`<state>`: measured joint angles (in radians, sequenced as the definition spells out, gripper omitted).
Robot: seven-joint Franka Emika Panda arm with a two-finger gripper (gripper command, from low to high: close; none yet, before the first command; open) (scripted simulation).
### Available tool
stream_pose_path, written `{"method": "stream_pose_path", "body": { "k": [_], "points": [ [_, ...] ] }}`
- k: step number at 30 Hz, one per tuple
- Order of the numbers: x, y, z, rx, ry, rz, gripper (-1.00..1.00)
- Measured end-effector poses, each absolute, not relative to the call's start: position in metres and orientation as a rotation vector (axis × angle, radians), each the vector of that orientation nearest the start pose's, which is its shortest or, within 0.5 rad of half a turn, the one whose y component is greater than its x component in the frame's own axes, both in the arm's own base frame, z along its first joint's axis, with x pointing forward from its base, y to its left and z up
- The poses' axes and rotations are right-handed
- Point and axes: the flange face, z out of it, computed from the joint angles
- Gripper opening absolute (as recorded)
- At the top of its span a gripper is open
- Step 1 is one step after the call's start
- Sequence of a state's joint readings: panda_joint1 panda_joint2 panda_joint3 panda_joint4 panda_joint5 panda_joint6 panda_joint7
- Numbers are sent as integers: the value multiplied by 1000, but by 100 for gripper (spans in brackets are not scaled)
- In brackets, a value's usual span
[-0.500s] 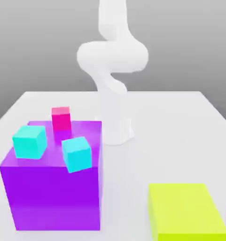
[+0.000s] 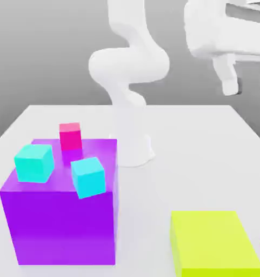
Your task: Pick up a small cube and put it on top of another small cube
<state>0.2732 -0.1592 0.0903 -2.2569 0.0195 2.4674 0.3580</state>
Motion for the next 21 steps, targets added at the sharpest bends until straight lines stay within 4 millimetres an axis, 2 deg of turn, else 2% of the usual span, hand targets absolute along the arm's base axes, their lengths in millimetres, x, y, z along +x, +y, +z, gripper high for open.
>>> {"method": "stream_pose_path", "body": {
  "k": [6, 10, 14, 18, 19, 21],
  "points": [
    [482, 268, 364, -3017, -428, -319, 0],
    [468, 303, 292, -3018, -684, -183, 0],
    [438, 337, 218, -2982, -961, -42, 0],
    [429, 346, 155, -2965, -1036, -2, 0],
    [429, 346, 141, -2964, -1038, -1, -100],
    [429, 346, 141, -2965, -1038, -1, -100]
  ]
}}
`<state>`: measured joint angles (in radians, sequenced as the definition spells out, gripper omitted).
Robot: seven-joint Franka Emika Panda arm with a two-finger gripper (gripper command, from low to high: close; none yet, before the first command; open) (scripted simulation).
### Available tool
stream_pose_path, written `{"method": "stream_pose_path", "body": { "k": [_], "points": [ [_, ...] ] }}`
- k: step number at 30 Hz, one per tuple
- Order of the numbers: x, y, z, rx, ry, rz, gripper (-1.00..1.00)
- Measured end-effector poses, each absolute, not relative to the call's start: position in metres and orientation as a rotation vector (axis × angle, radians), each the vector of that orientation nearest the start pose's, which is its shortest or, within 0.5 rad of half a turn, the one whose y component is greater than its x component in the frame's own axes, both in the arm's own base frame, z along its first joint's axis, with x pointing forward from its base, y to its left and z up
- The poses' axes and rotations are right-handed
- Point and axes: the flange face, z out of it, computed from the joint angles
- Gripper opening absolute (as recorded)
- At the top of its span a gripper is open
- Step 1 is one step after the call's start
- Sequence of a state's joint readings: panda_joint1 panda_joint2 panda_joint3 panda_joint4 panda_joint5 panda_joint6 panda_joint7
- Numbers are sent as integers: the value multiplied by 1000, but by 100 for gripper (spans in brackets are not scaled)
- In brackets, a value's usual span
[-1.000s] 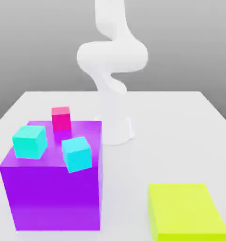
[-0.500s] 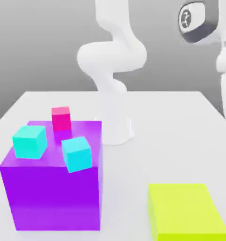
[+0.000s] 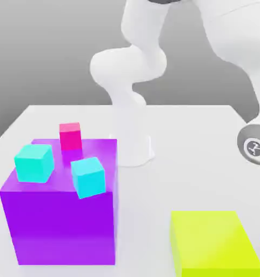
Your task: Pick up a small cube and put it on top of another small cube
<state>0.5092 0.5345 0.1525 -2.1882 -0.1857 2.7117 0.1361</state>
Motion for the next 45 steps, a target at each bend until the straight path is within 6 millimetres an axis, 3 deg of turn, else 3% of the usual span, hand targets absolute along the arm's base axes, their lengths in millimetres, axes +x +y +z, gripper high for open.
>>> {"method": "stream_pose_path", "body": {
  "k": [5, 9, 10, 17, 21, 29, 34, 39, 41, 45],
  "points": [
    [428, 346, 138, -2964, -1040, 2, -100],
    [429, 345, 188, -2967, -1034, 2, -100],
    [434, 335, 201, -2989, -970, 2, -100],
    [473, 209, 285, -3139, -190, 0, -100],
    [479, 114, 327, -3125, 347, 0, -100],
    [431, -6, 396, -2900, 1209, 0, -100],
    [380, -75, 427, -2619, 1732, 1, -100],
    [318, -125, 450, -2245, 2192, 2, -100],
    [296, -138, 451, -2099, 2331, 2, -100],
    [288, -143, 404, -2039, 2383, 2, -100]
  ]
}}
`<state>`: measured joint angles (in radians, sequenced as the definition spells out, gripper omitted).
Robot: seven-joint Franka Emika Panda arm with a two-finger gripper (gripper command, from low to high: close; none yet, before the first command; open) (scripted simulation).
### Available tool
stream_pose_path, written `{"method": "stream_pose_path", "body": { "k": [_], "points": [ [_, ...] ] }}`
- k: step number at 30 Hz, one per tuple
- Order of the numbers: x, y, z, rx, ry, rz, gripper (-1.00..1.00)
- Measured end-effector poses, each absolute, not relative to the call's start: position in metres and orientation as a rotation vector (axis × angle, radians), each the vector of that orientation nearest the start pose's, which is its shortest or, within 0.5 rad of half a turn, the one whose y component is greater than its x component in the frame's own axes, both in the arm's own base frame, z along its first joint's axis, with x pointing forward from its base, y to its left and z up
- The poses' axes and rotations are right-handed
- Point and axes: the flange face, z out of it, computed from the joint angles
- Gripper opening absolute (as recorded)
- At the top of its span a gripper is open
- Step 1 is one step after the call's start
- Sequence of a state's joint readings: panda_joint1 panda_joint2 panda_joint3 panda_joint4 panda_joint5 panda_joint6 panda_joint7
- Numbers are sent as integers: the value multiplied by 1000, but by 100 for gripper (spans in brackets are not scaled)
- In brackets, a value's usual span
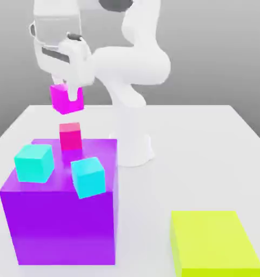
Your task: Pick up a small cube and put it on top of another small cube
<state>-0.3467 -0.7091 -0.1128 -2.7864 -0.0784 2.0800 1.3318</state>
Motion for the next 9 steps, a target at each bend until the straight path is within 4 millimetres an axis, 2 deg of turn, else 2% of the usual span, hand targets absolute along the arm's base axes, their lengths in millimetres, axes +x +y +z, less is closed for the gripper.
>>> {"method": "stream_pose_path", "body": {
  "k": [1, 7, 9],
  "points": [
    [287, -143, 396, -2037, 2385, 2, 100],
    [286, -143, 391, -2038, 2388, 1, 100],
    [287, -144, 406, -2039, 2390, 0, 100]
  ]
}}
